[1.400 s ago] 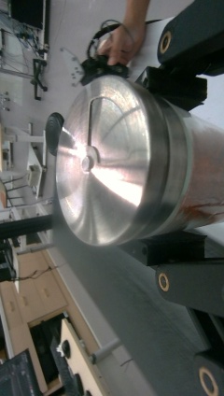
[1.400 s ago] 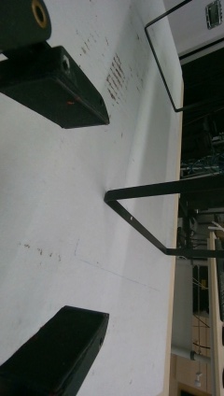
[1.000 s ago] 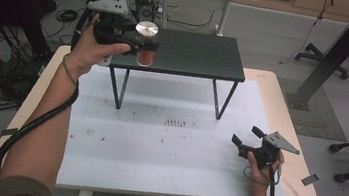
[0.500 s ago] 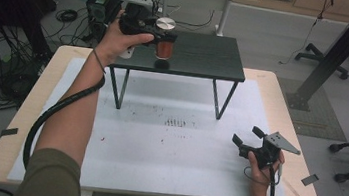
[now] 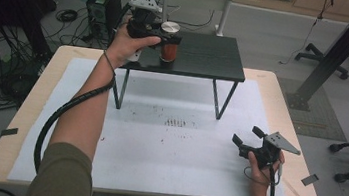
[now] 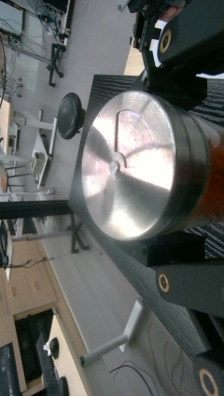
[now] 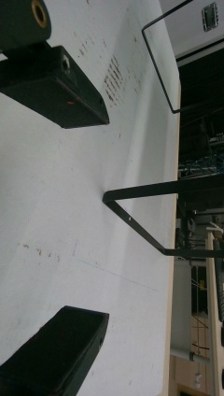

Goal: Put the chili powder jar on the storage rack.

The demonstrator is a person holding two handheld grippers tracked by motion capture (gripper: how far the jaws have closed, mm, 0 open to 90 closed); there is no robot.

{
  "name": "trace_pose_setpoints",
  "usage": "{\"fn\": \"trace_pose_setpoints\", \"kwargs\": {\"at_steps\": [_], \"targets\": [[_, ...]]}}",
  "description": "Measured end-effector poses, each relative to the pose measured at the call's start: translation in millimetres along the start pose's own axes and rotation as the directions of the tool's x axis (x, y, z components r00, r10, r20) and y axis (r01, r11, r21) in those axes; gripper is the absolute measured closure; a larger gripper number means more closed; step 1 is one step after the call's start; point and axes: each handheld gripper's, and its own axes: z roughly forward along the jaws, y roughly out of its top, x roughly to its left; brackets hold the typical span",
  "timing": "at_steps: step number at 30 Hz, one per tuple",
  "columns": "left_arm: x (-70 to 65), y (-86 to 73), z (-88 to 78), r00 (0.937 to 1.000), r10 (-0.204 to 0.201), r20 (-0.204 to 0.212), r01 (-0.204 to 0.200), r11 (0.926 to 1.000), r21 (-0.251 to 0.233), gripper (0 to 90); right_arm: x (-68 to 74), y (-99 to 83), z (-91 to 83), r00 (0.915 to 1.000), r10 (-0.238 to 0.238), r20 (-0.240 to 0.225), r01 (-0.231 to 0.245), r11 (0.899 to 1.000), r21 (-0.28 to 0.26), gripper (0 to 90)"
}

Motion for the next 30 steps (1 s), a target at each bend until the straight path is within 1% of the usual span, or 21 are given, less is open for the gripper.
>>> {"fn": "trace_pose_setpoints", "kwargs": {"at_steps": [14, 30], "targets": [[0.1, 0.7, 0.1, 1.0, -0.007, -0.006, 0.007, 0.9999, 0.012, 42.4, 0.2, -0.1, 0.1, 1.0, 0.0, -0.001, 0.0, 1.0, 0.002, 5.6], [0.5, 0.7, 0.5, 1.0, -0.009, -0.003, 0.009, 0.9999, 0.012, 42.4, 0.1, 0.0, 0.3, 1.0, -0.002, -0.001, 0.002, 1.0, 0.0, 5.7]]}}
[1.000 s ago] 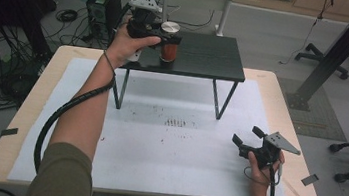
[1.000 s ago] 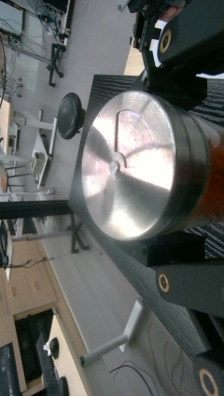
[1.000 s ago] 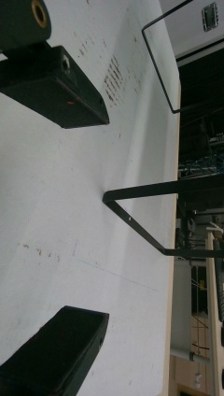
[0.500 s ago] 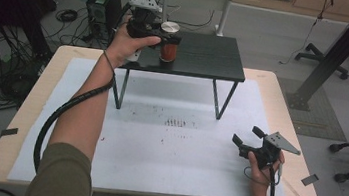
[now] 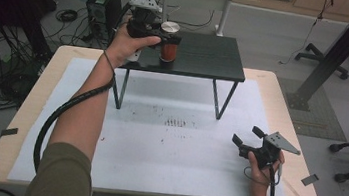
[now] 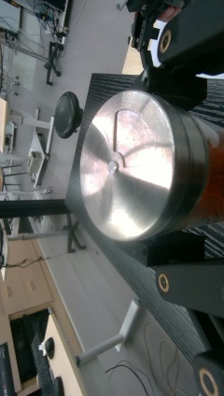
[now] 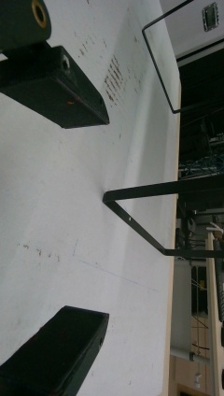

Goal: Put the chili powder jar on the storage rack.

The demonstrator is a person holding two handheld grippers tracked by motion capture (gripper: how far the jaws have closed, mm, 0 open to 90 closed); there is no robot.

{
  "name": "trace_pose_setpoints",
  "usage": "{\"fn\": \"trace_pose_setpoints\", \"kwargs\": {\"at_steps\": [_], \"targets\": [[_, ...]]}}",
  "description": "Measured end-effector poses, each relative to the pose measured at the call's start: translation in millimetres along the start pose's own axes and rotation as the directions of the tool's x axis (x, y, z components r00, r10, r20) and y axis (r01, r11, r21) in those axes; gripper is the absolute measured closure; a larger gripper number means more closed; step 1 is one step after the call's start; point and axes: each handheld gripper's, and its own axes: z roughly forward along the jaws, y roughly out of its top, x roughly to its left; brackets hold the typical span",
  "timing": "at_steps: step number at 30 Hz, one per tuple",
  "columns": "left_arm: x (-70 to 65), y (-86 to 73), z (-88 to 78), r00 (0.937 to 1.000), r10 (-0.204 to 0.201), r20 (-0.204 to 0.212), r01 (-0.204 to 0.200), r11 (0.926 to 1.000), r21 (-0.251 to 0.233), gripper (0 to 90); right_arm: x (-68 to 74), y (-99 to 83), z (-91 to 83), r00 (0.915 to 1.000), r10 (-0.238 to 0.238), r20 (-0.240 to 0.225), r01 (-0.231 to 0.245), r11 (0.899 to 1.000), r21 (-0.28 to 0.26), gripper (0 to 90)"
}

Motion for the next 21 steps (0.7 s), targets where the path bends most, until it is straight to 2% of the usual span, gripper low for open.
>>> {"fn": "trace_pose_setpoints", "kwargs": {"at_steps": [21], "targets": [[0.2, 0.4, 0.1, 1.0, -0.001, 0.001, 0.001, 1.0, 0.004, 42.5, 0.8, 0.2, -0.4, 1.0, 0.0, 0.003, 0.0, 1.0, 0.001, 5.8]]}}
